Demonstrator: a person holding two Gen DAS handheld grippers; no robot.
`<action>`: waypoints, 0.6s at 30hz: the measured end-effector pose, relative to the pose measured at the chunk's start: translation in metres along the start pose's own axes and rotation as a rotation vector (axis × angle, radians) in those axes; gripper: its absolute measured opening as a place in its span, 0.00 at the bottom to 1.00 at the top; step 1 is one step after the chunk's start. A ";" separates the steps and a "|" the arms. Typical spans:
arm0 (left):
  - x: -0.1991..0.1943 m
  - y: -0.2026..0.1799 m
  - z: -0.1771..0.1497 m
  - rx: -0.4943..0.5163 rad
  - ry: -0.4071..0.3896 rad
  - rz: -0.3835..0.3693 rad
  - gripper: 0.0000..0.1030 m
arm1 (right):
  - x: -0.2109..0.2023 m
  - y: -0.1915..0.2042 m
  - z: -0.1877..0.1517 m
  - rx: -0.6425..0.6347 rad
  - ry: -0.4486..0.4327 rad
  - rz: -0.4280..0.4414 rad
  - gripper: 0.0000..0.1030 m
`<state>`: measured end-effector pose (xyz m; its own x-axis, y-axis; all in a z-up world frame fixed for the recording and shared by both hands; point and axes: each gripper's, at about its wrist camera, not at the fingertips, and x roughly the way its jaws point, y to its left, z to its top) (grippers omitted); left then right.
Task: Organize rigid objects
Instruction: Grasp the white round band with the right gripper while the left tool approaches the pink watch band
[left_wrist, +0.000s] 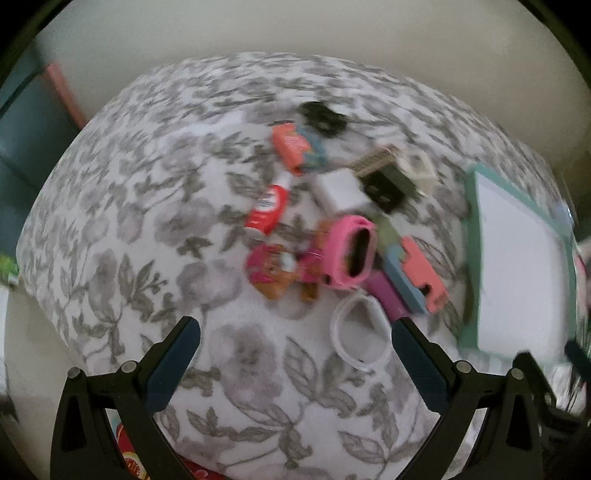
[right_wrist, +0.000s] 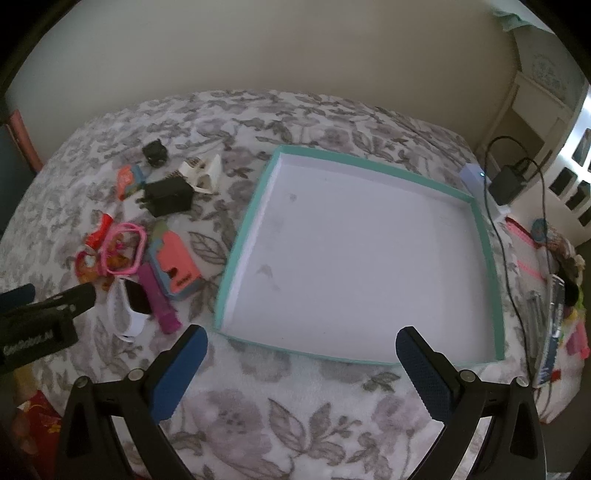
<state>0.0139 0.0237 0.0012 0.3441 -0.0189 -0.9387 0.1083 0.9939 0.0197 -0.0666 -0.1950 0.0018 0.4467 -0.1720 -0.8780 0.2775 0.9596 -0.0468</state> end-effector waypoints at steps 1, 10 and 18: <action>0.001 0.006 0.002 -0.022 -0.004 0.017 1.00 | 0.000 0.004 0.002 -0.004 -0.006 0.023 1.00; 0.019 0.036 0.012 -0.138 0.033 0.016 1.00 | 0.013 0.051 0.016 -0.071 0.008 0.142 1.00; 0.028 0.056 0.016 -0.214 0.069 0.014 1.00 | 0.034 0.090 0.019 -0.154 0.074 0.193 1.00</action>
<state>0.0441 0.0772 -0.0186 0.2786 -0.0047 -0.9604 -0.0986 0.9946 -0.0334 -0.0107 -0.1188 -0.0228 0.4137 0.0285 -0.9100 0.0578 0.9967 0.0575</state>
